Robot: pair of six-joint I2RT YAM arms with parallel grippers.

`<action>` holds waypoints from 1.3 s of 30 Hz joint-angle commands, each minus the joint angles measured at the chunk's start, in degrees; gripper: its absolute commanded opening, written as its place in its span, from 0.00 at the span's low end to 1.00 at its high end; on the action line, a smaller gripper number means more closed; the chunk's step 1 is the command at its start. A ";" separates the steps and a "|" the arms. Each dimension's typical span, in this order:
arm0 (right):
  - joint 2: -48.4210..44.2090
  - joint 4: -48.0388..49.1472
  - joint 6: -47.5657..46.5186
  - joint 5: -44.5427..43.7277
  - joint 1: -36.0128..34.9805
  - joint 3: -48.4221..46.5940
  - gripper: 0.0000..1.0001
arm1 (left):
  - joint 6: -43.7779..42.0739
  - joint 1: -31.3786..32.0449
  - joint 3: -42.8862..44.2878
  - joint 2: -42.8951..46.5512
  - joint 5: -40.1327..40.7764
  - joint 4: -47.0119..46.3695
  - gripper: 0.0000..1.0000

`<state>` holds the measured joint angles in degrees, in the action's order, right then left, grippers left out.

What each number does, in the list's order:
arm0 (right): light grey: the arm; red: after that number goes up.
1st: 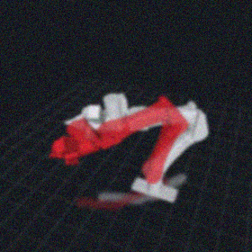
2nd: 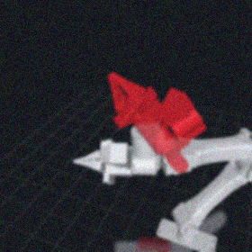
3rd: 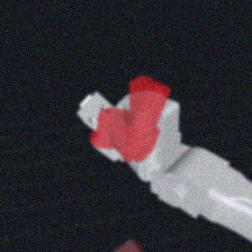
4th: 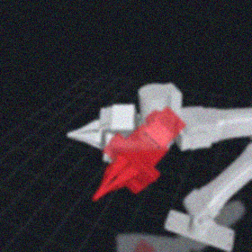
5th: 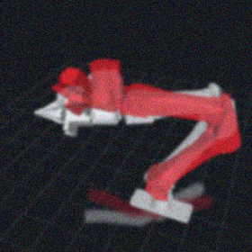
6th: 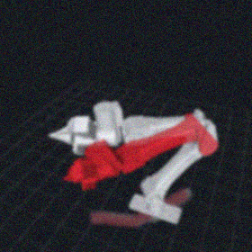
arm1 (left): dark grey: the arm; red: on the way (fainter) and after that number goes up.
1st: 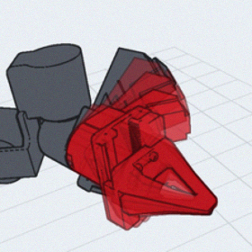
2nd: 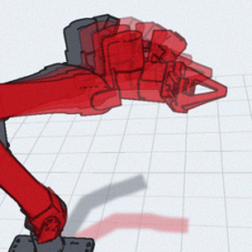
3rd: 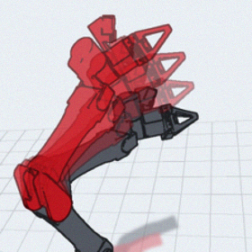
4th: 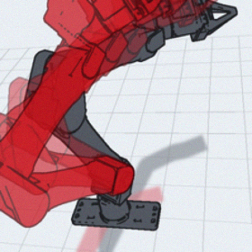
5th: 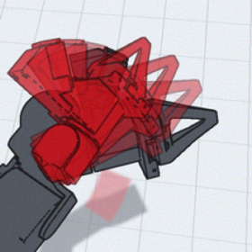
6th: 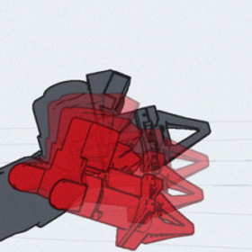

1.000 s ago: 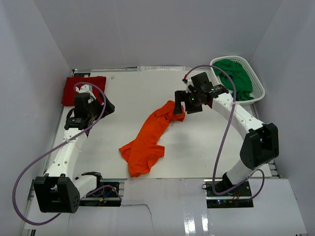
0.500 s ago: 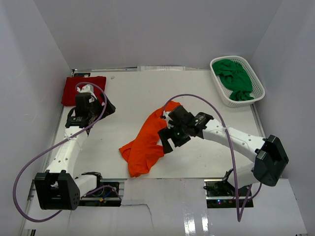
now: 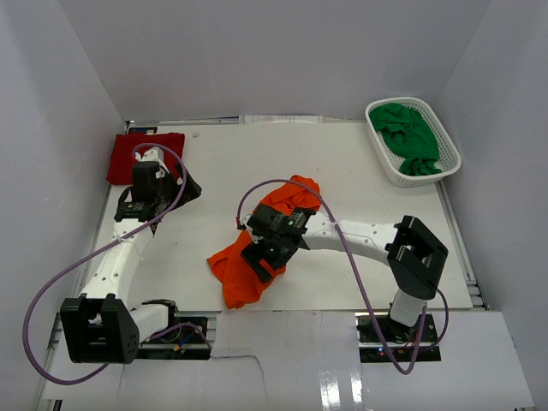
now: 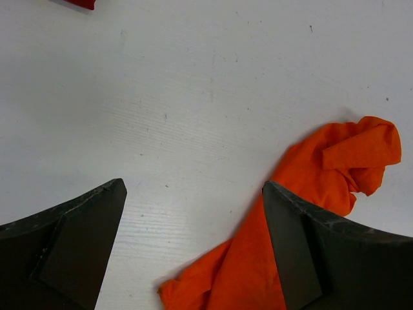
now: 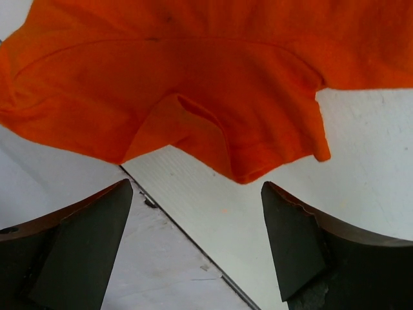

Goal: Fold and stack the t-shirts
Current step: Flatten out the tshirt

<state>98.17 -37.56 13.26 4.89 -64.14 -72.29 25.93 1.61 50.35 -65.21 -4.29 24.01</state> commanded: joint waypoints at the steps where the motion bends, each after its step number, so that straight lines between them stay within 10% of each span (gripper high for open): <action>1: 2.98 2.84 -4.46 -0.06 0.33 -3.73 0.86 | -0.62 -0.20 1.77 0.43 0.43 0.42 0.98; 14: 10.20 7.15 -7.46 5.57 0.33 -7.51 0.76 | -0.53 -0.20 1.77 0.08 0.87 0.60 0.98; 22: 9.49 6.37 -7.10 10.22 0.33 -7.86 0.26 | -0.71 -0.20 1.77 -0.01 0.69 0.69 0.98; 35: 9.49 3.81 -8.86 11.73 -0.37 -7.08 0.50 | -0.80 -0.20 1.77 -0.01 0.52 0.78 0.98; 39: 10.72 4.60 -8.77 11.90 -0.55 -6.72 0.08 | -0.88 -0.20 1.60 0.08 0.52 0.78 0.98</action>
<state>108.16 -32.99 4.82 15.64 -64.16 -78.22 25.71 1.61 50.35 -65.43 -3.86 24.45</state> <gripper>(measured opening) 0.149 0.979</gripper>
